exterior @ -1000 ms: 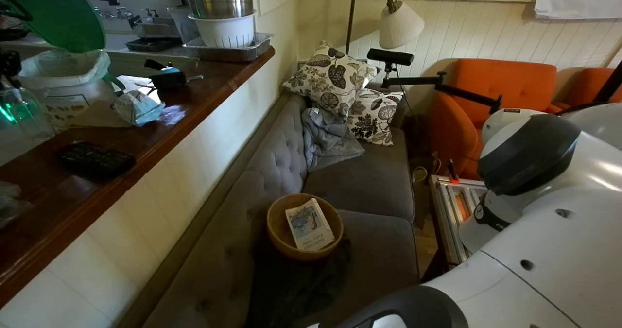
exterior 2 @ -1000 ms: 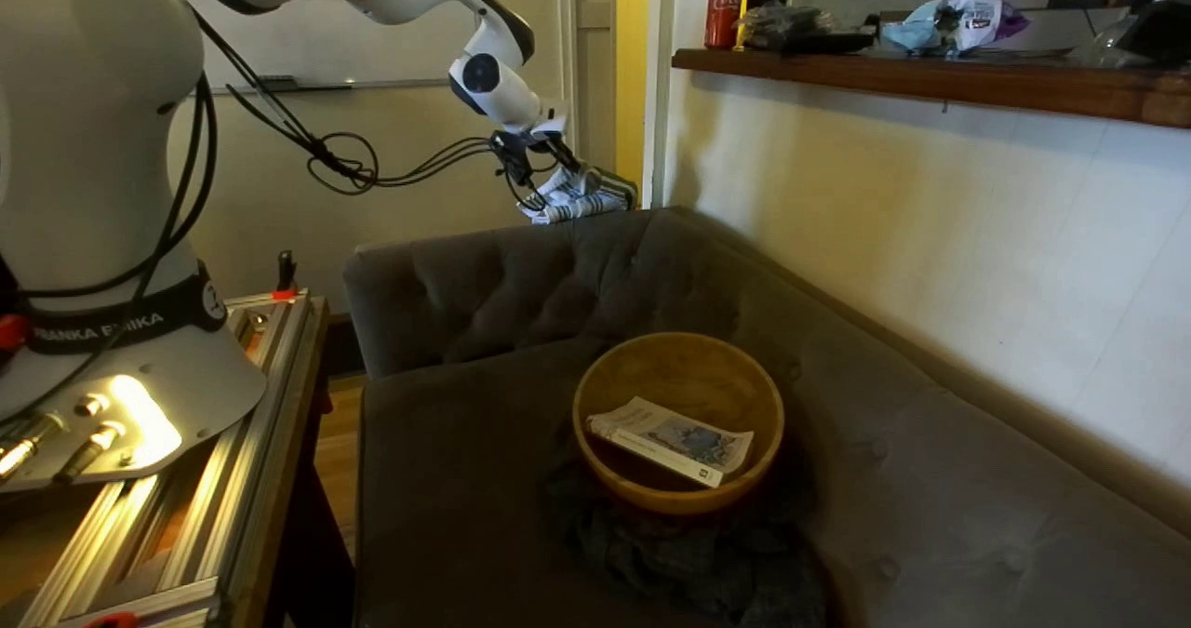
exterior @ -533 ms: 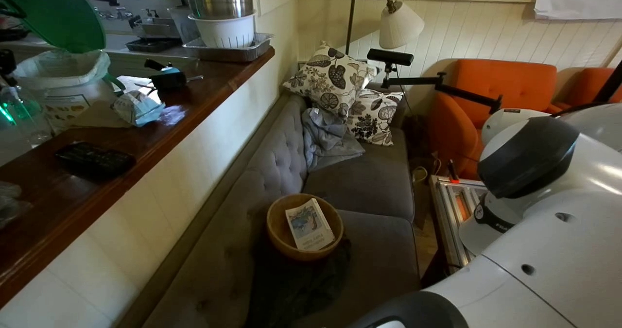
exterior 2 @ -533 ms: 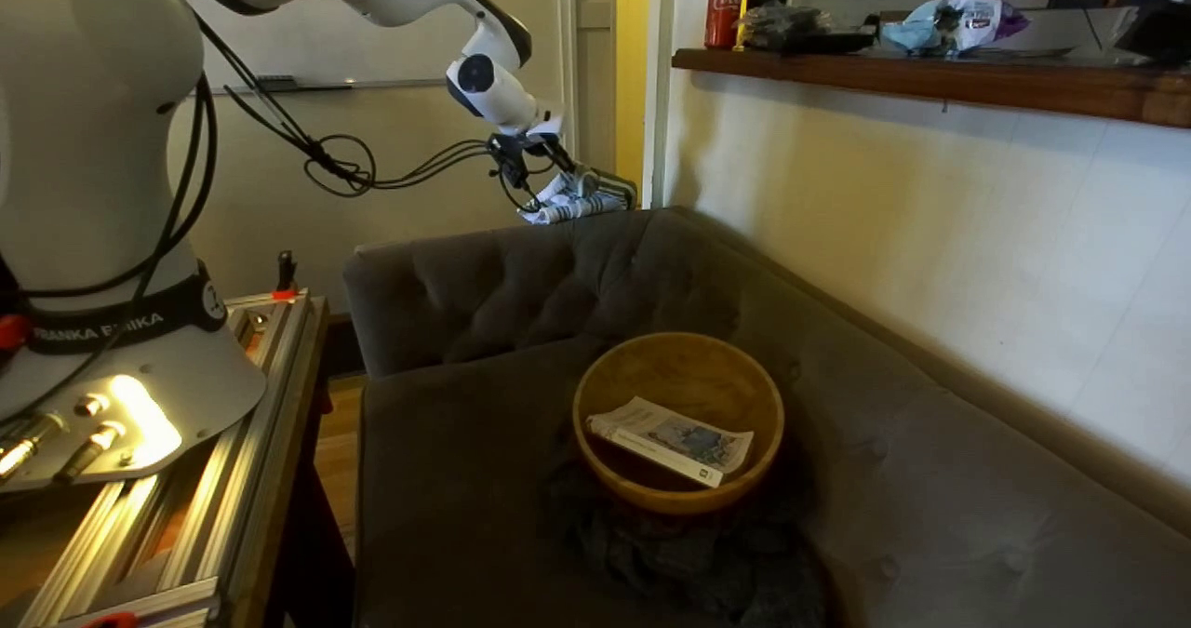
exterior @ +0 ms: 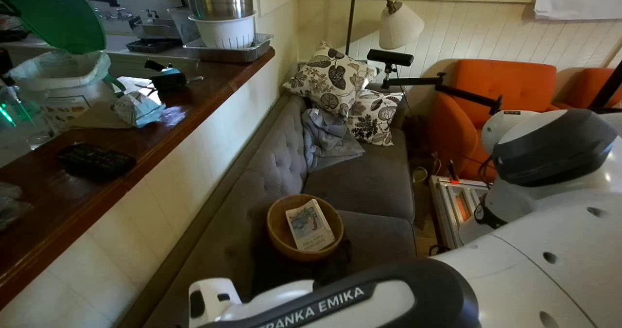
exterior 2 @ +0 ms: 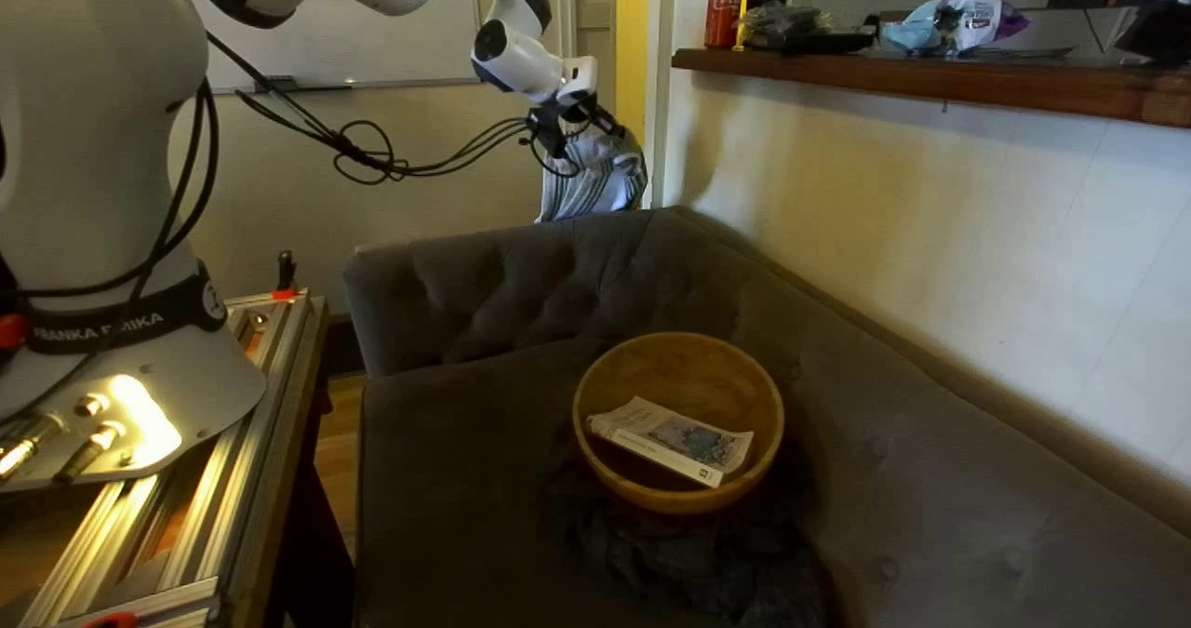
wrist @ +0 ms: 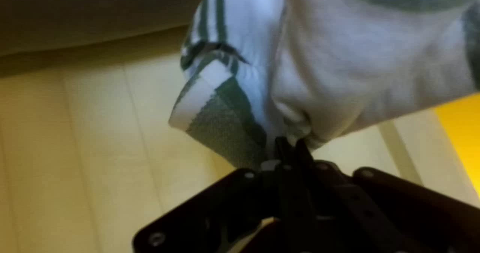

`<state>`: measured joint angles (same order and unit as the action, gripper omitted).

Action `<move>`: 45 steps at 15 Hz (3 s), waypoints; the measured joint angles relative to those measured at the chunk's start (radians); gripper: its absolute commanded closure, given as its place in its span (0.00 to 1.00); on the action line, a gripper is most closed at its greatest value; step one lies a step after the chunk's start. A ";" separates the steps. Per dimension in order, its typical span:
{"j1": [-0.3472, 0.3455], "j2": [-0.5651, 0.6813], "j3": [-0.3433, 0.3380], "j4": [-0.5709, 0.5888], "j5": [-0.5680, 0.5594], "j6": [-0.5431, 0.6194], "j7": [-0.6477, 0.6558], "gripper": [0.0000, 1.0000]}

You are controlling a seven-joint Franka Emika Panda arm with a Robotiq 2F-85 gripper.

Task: Fold the white and green towel in half from right to left.

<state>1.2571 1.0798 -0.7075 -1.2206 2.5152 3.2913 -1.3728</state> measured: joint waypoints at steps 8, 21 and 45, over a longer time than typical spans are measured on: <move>-0.067 -0.018 0.140 -0.169 -0.050 0.233 -0.200 0.99; -0.266 -0.033 0.446 -0.164 -0.533 0.584 0.001 0.99; -0.470 -0.083 0.894 -0.059 -1.269 0.102 0.673 0.51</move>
<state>0.7871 0.9964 0.1863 -1.2792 1.2457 3.3929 -0.7000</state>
